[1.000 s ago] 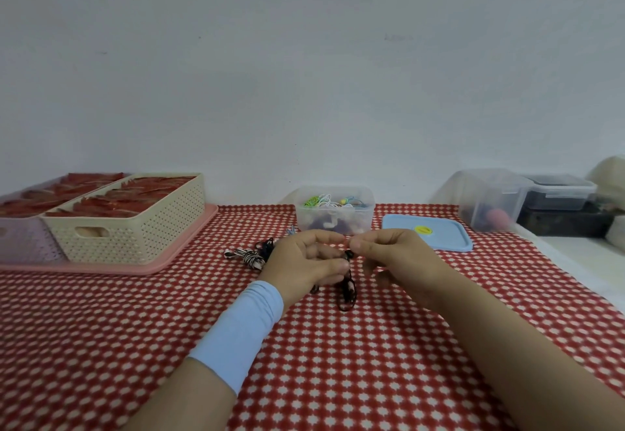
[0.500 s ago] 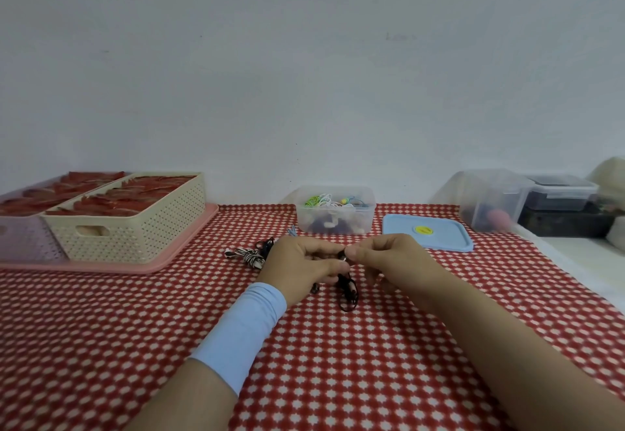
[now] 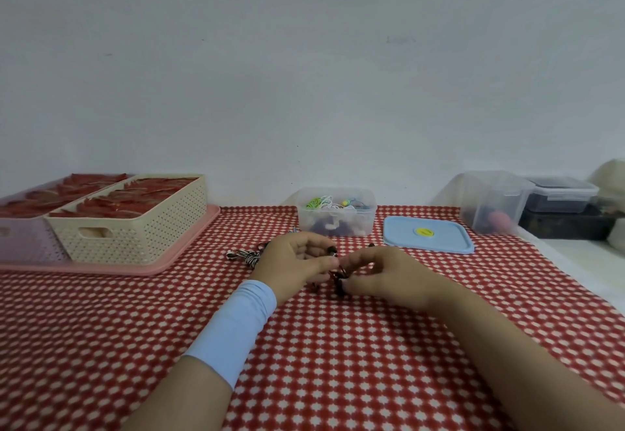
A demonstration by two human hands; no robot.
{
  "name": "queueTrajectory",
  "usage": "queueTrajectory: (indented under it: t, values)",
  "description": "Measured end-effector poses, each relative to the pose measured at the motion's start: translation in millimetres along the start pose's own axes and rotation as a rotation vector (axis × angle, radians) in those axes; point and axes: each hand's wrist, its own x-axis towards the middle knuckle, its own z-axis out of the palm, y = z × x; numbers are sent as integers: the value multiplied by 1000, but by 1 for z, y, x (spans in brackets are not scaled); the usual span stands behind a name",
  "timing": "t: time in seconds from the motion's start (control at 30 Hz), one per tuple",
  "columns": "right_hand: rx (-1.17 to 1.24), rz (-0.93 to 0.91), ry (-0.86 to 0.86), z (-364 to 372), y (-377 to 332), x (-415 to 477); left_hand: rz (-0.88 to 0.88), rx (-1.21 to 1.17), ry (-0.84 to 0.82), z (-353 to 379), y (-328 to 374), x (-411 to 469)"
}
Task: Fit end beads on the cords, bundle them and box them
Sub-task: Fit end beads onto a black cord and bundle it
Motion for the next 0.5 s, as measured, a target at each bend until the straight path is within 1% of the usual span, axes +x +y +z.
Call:
queueTrajectory:
  t: [0.1,0.23,0.37,0.5]
  values:
    - [-202,-16,8,8,1,5,-4,38,11,-5,-2,2]
    - [-284,-58,50,13,-1,8,3,63,8,-6,-5,3]
    - [-271,-119,89,12,-3,13,41,137,41,-11,-5,7]
    - [-187,-112,161,0,-14,27,61,156,95,-20,0,21]
